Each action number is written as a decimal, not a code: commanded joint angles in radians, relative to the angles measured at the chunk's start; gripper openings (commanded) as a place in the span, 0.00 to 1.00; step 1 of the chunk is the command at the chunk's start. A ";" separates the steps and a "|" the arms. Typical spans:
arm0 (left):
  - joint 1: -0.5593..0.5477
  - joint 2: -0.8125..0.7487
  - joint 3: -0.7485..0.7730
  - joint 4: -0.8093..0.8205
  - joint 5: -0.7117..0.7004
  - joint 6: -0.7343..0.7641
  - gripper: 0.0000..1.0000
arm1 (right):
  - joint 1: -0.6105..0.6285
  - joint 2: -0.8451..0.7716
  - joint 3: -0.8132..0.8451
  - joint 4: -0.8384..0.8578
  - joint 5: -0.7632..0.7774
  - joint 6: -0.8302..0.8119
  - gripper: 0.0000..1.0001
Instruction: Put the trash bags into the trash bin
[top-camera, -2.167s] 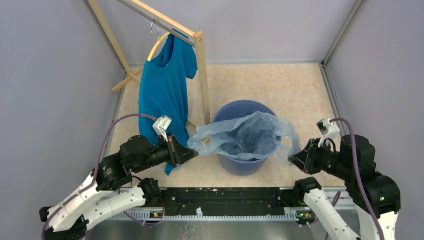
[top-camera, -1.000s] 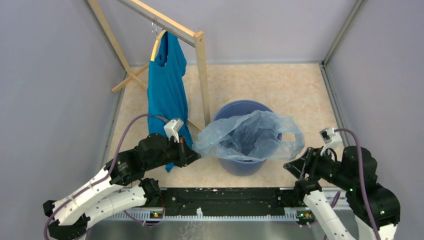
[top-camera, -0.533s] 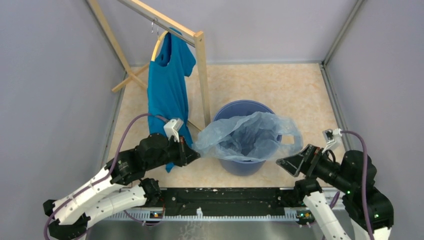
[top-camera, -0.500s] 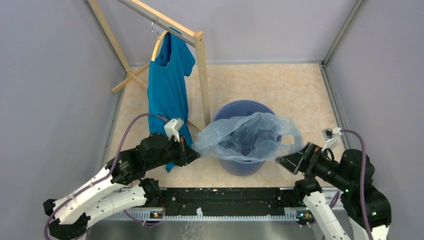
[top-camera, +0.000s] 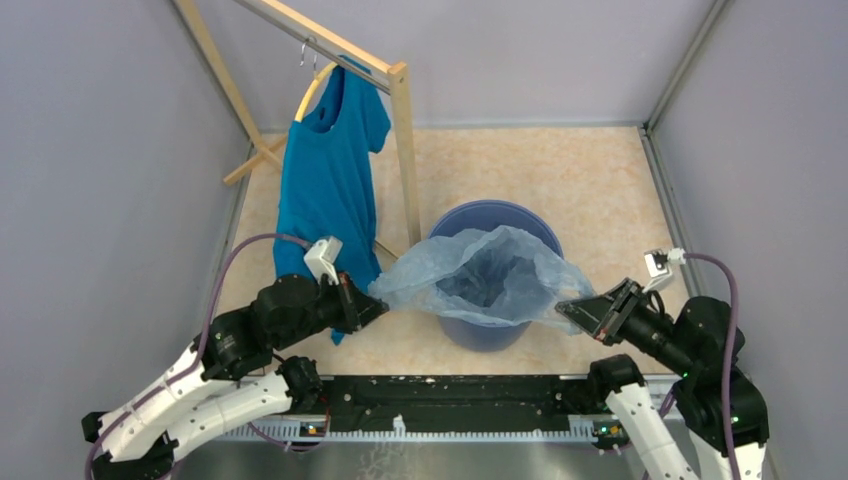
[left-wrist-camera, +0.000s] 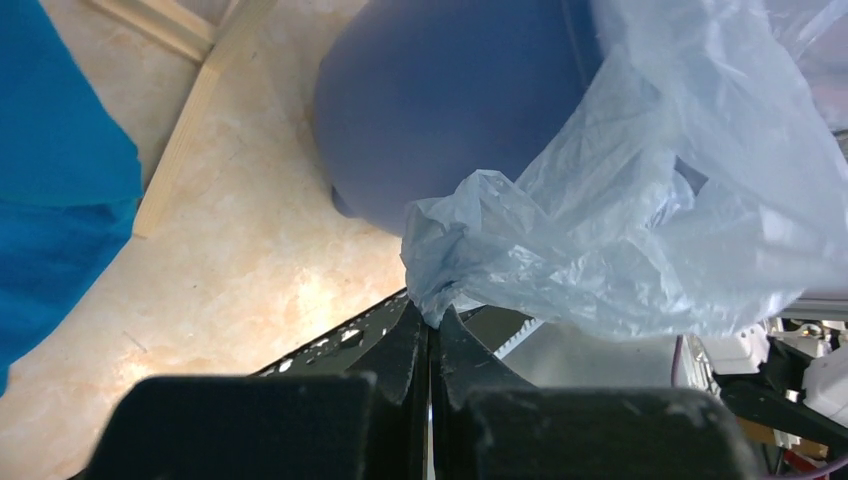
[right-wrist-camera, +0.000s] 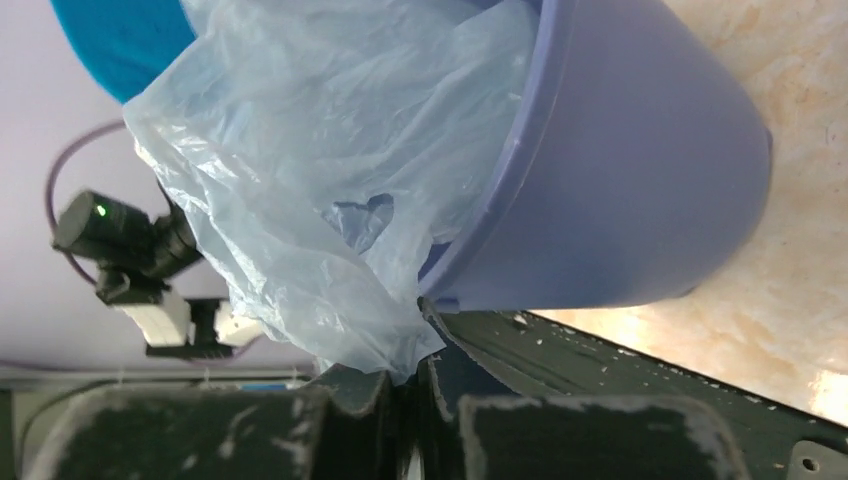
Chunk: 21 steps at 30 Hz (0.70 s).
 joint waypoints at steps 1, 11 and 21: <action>-0.001 -0.007 0.029 0.084 0.015 0.010 0.00 | 0.010 -0.022 -0.006 0.000 -0.070 -0.102 0.00; -0.001 0.029 0.012 0.128 0.120 0.043 0.00 | 0.010 0.016 0.125 -0.354 0.086 -0.165 0.00; -0.001 0.062 -0.028 0.101 0.059 0.047 0.00 | 0.010 0.033 0.014 -0.270 0.389 -0.018 0.01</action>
